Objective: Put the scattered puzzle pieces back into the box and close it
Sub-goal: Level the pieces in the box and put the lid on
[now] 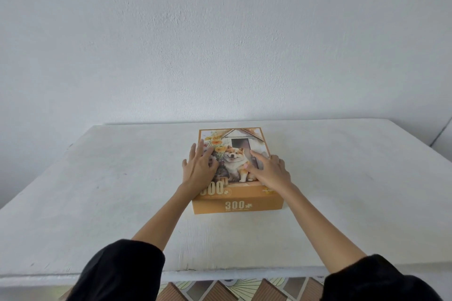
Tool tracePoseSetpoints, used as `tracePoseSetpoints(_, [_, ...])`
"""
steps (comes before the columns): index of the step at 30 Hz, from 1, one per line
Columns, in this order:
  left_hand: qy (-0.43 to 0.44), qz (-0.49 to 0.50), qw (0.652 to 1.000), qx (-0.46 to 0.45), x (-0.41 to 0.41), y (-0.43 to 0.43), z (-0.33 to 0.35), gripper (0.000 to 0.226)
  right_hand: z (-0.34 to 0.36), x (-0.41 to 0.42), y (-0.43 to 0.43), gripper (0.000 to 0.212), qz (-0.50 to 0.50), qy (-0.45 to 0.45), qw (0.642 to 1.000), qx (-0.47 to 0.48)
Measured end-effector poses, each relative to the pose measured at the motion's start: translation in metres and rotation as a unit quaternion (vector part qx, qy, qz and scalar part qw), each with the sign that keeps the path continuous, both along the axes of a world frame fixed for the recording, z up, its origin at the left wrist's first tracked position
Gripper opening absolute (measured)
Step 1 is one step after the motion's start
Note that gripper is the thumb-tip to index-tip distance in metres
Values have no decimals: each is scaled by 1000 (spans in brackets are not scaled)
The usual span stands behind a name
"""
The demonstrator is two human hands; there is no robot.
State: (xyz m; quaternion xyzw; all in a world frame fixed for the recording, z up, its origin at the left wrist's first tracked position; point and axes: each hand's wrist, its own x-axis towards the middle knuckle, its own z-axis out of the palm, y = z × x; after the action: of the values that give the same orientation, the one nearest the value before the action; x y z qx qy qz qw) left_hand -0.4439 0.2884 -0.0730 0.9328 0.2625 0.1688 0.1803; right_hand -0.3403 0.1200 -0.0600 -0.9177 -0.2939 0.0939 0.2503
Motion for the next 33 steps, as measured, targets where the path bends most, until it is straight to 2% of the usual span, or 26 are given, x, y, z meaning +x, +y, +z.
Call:
tracePoseSetpoints(6, [38, -17, 998, 46, 1, -3, 1, 40, -6, -5, 4, 45, 19, -82, 996, -4])
tracePoseSetpoints(10, [58, -28, 997, 50, -1, -2, -4, 45, -9, -8, 1, 47, 35, -85, 996, -17])
tracePoseSetpoints(14, [102, -27, 992, 71, -13, -17, -16, 55, -15, -16, -14, 46, 51, -79, 996, 12])
tracePoseSetpoints(18, [51, -32, 996, 65, -35, -42, -14, 53, -20, -29, -26, 44, 54, -124, 989, 67])
tracePoseSetpoints(21, [16, -39, 994, 102, -48, -55, -10, 69, -24, -38, -29, 60, 67, -178, 979, 72])
tracePoseSetpoints(23, [3, -43, 992, 121, -48, -55, -11, 74, -29, -44, -30, 63, 67, -201, 975, 71])
tracePoseSetpoints(28, [-38, -49, 982, 177, -43, -49, -16, 50, -36, -43, -26, 42, 41, -258, 958, 114])
tracePoseSetpoints(33, [-49, -63, 976, 202, -29, -36, -17, 46, -37, -29, -13, 37, 38, -288, 947, 137])
